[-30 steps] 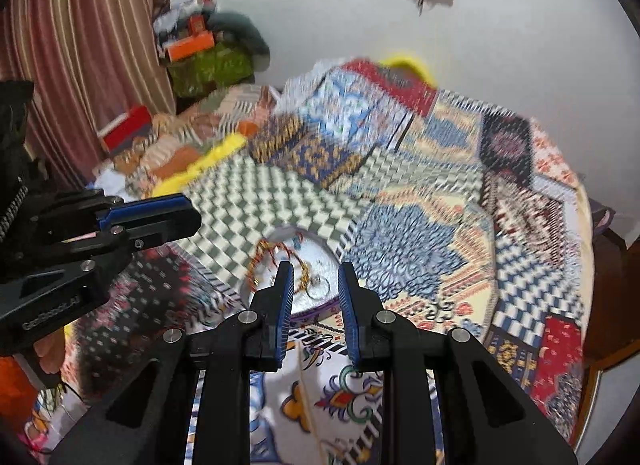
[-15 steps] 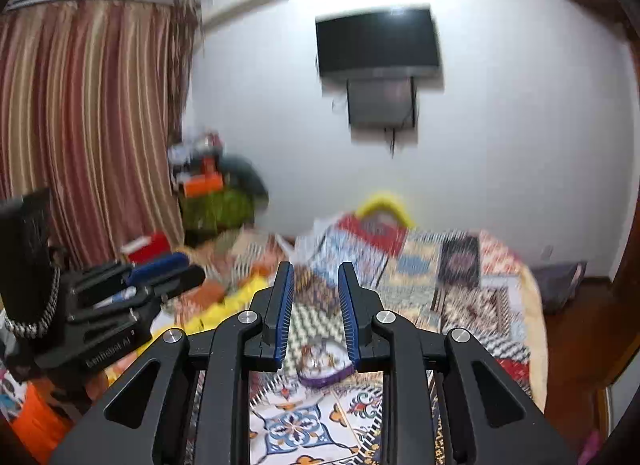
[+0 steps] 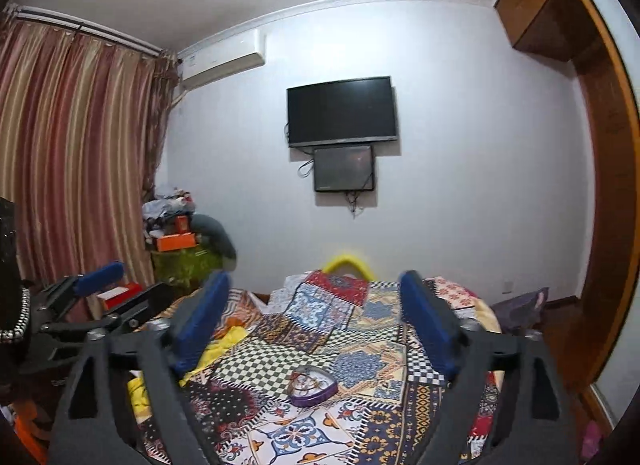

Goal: Organize jewelry

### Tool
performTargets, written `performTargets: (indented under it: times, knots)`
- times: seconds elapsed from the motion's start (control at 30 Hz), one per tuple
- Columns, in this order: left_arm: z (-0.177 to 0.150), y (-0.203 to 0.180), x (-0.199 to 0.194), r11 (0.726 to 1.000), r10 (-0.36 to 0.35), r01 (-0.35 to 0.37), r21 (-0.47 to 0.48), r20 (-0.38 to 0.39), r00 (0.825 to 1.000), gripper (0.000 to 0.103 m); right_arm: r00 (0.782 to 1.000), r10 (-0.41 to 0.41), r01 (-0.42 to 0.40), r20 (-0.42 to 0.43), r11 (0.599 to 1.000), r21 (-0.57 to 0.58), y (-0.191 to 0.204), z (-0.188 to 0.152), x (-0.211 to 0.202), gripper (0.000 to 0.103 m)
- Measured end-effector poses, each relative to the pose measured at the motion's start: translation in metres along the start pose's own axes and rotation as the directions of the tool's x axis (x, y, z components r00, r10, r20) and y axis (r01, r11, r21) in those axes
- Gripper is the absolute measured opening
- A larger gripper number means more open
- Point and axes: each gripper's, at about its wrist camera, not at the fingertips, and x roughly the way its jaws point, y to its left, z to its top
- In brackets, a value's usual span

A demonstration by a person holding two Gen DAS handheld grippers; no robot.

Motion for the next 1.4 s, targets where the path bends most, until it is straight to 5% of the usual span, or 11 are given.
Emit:
performTargets:
  times: [0.17,1.4]
  knots:
    - [-0.002,0.004,-0.003,1.0,0.015,-0.015,-0.014,-0.004,1.0,0.098,0.999,-0.04,0.04,0.008,0.999,-0.004,0.001,0.001,-0.007,0.103]
    - [-0.01,0.006,-0.003,1.0,0.007,-0.007,-0.021,-0.038,0.999,0.099,0.999,-0.021,0.021,-0.043,1.0,0.009,-0.009,-0.005,-0.023,0.103]
